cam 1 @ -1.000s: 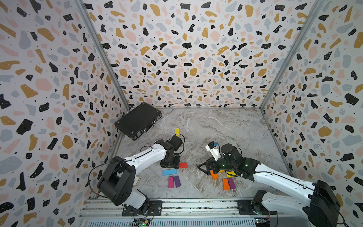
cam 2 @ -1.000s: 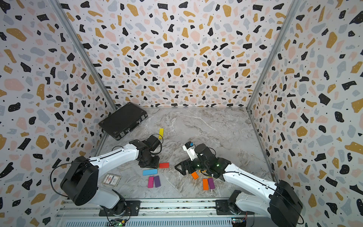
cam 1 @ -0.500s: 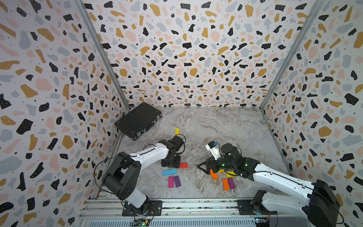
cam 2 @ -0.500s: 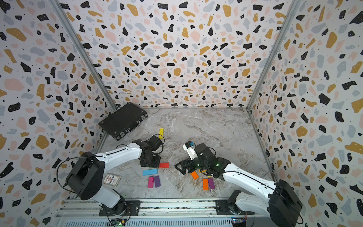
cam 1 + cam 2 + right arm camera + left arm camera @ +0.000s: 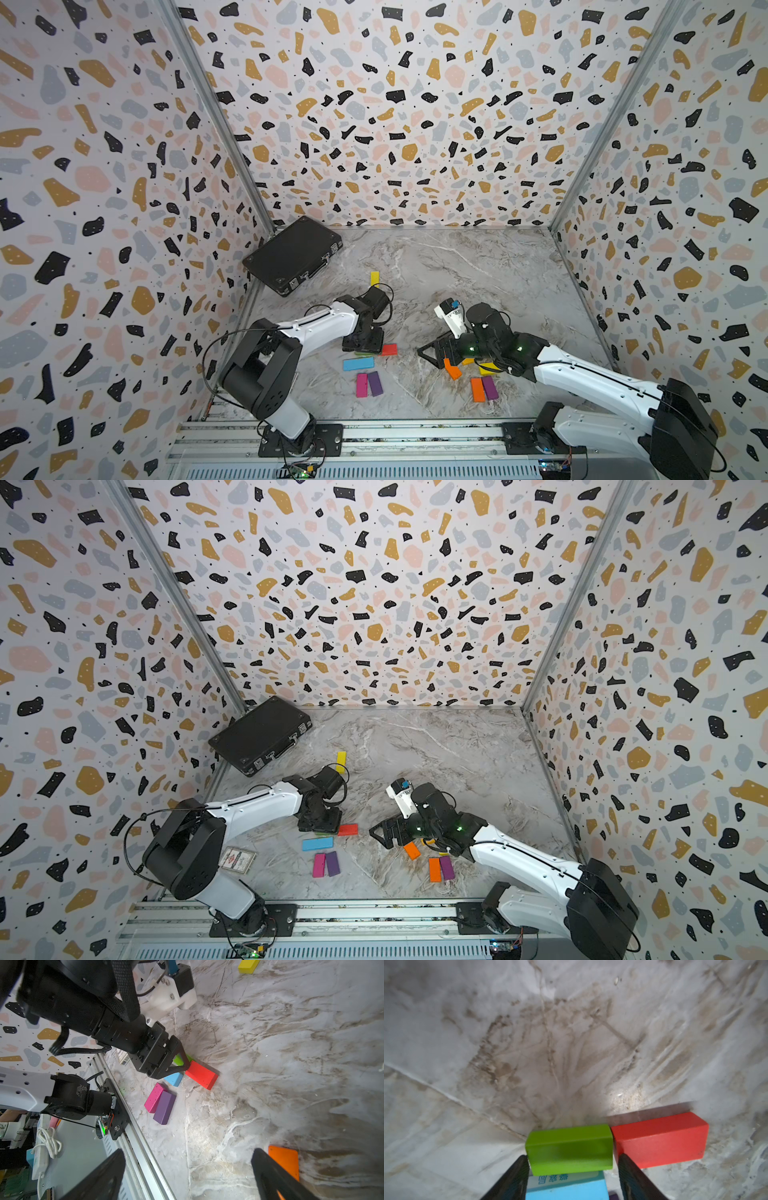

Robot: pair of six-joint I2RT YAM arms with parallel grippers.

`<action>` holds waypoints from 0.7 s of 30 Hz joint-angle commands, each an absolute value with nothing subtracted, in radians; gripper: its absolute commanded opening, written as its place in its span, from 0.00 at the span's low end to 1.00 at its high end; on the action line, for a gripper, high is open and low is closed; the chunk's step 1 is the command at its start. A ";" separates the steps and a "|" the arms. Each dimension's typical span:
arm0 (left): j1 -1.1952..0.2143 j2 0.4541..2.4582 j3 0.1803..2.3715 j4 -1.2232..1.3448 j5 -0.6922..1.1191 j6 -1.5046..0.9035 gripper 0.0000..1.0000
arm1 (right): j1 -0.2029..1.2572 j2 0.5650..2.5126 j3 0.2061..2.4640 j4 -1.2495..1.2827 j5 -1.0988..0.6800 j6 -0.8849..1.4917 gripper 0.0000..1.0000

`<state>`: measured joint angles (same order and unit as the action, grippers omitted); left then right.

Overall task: Assemble the letter t with building blocks
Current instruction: Pick up the building block from the center of the board.

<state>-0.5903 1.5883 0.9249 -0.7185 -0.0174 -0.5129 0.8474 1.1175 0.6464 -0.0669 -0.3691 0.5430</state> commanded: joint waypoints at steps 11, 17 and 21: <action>-0.572 1.573 0.894 -0.705 -0.047 -0.510 0.69 | 0.851 1.110 0.687 -0.107 -0.356 0.514 0.97; -0.565 1.447 0.926 -0.776 -0.035 -0.439 0.73 | 0.854 1.213 0.831 -0.274 -0.316 0.342 0.97; -0.502 1.338 0.943 -0.847 0.042 -0.415 0.76 | 0.854 1.307 0.963 -0.389 -0.317 0.207 0.95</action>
<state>-0.5423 1.3987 0.9142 -0.7689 -0.0002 -0.4538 0.8494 1.2743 0.8803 -0.2661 -0.3290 0.3458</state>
